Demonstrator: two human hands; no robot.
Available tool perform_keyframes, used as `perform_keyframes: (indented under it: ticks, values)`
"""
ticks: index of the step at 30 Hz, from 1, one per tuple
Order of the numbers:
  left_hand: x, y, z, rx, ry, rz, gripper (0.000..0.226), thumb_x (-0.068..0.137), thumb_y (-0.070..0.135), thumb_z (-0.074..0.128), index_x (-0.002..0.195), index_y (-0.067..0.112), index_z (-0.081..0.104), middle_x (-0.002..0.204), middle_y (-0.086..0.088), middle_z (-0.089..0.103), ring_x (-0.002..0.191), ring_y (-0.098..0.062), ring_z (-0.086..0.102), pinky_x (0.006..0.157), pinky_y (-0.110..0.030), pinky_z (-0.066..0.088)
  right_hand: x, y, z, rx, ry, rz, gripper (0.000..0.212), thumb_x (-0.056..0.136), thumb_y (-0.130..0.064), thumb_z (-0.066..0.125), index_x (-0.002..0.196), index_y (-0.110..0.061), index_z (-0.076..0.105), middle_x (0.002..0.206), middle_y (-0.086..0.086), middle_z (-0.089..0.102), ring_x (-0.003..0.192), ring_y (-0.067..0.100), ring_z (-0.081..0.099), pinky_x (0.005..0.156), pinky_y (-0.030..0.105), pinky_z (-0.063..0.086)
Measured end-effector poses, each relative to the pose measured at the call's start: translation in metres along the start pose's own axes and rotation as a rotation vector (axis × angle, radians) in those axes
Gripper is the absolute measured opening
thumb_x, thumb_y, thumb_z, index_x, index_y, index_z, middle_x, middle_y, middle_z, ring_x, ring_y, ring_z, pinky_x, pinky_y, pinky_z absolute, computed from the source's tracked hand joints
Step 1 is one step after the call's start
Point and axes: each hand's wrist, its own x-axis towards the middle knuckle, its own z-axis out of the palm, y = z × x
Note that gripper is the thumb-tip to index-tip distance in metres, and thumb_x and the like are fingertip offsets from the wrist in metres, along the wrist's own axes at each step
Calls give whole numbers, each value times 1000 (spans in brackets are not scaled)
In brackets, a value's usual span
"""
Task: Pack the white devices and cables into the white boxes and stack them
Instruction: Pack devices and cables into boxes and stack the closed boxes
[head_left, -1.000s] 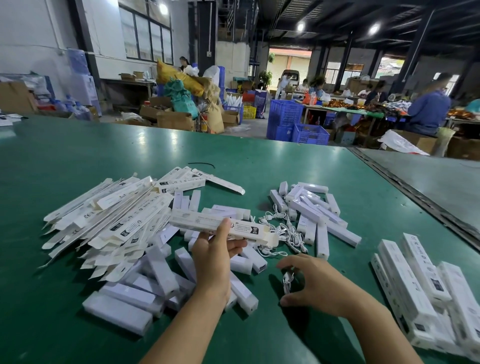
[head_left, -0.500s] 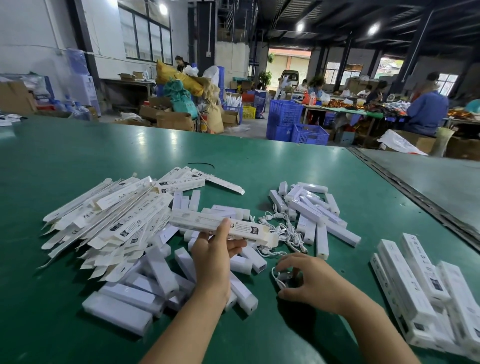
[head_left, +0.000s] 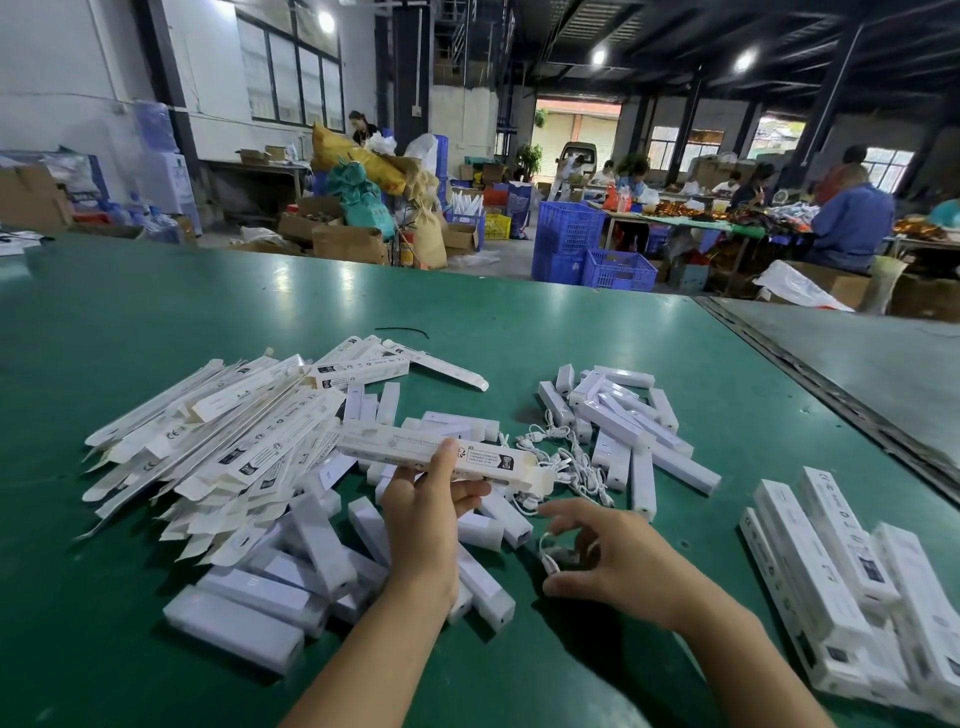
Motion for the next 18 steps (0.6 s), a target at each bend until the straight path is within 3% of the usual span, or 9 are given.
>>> perform_keyframes:
  ticks: [4,7,9,12,18]
  values:
    - [1,1,0,8,16,13,5,96,19,63,99,16,65,78,-5,77,59,-17,71,51,-21,54,-2,-3,-7,248,265,36,55,66,-35,87,112,-46,59,99,-18,69,87,-2,67,79,14,54]
    - [1,1,1,33,12,33,2,96,17,63,97,16,65,78,-5,77,59,-18,72,51,-21,54,-3,-8,-11,488,441,55,44,60,-27,90,99,-31,71,88,-10,74,78,8,70,75,21,56]
    - [0,0,2,64,-17,60,3,96,16,63,96,14,66,79,-6,77,61,-19,72,52,-22,54,-3,-12,-11,584,450,56,37,55,-34,85,90,-25,75,85,-4,76,77,17,71,76,26,58]
    - [-4,-3,2,127,-69,109,4,96,16,64,97,14,67,79,-3,77,64,-19,73,54,-22,55,-2,-18,-8,651,424,73,30,54,-37,83,82,-26,78,83,-4,77,69,10,69,70,19,56]
    - [-8,-6,3,179,-172,166,6,95,15,64,99,15,68,81,-3,77,69,-19,73,58,-24,56,0,-18,-3,747,408,139,15,72,-16,84,86,-19,79,80,0,77,66,4,65,63,16,50]
